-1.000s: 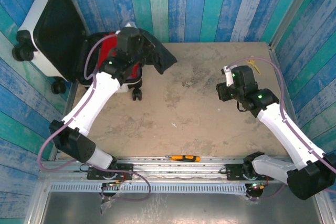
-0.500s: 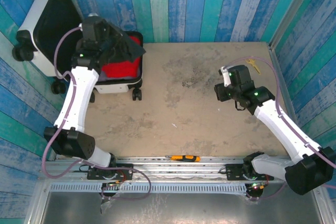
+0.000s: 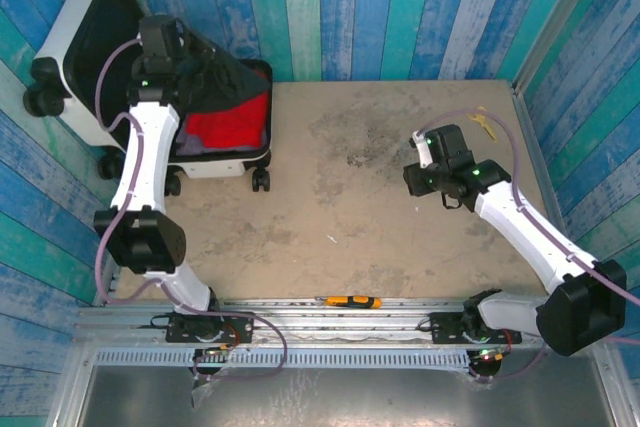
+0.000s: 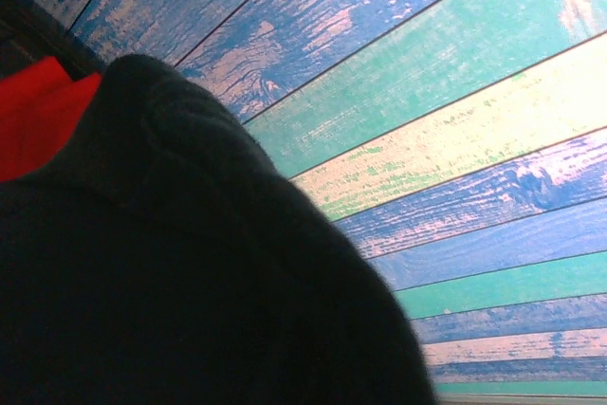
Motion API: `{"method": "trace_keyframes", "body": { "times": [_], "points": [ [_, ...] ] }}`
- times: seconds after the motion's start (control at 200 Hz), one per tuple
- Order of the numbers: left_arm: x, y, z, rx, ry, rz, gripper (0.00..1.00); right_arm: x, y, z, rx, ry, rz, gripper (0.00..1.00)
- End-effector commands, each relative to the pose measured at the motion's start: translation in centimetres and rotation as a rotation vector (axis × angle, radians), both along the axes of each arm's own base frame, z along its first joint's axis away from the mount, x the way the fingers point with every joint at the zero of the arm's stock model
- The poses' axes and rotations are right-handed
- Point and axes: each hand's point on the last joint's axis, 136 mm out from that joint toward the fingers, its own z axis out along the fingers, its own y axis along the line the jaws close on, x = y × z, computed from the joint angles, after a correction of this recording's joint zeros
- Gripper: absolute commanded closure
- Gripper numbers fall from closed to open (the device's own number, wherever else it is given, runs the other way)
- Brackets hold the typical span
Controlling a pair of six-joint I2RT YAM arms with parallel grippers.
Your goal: Pack the luggage
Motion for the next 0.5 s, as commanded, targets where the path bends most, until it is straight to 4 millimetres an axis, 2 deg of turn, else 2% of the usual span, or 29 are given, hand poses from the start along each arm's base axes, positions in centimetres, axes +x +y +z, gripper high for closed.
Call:
{"method": "trace_keyframes", "body": {
  "times": [0.0, 0.145, 0.351, 0.496],
  "points": [
    [2.2, -0.3, 2.4, 0.022, -0.095, -0.050, 1.00, -0.5, -0.4, -1.5, -0.023, 0.044, -0.005, 0.38],
    [4.1, -0.7, 2.6, 0.037, -0.149, -0.081, 1.00, -0.9, -0.6, -2.3, -0.026, 0.061, -0.013, 0.38],
    [7.2, -1.1, 1.7, 0.050, -0.149, -0.118, 1.00, -2.0, -0.8, -3.7, -0.006, 0.084, -0.022, 0.38],
    [9.4, -0.3, 1.0, 0.069, -0.149, -0.100, 1.00, -2.6, -1.2, -4.7, -0.023, 0.113, -0.032, 0.38]
  ]
}}
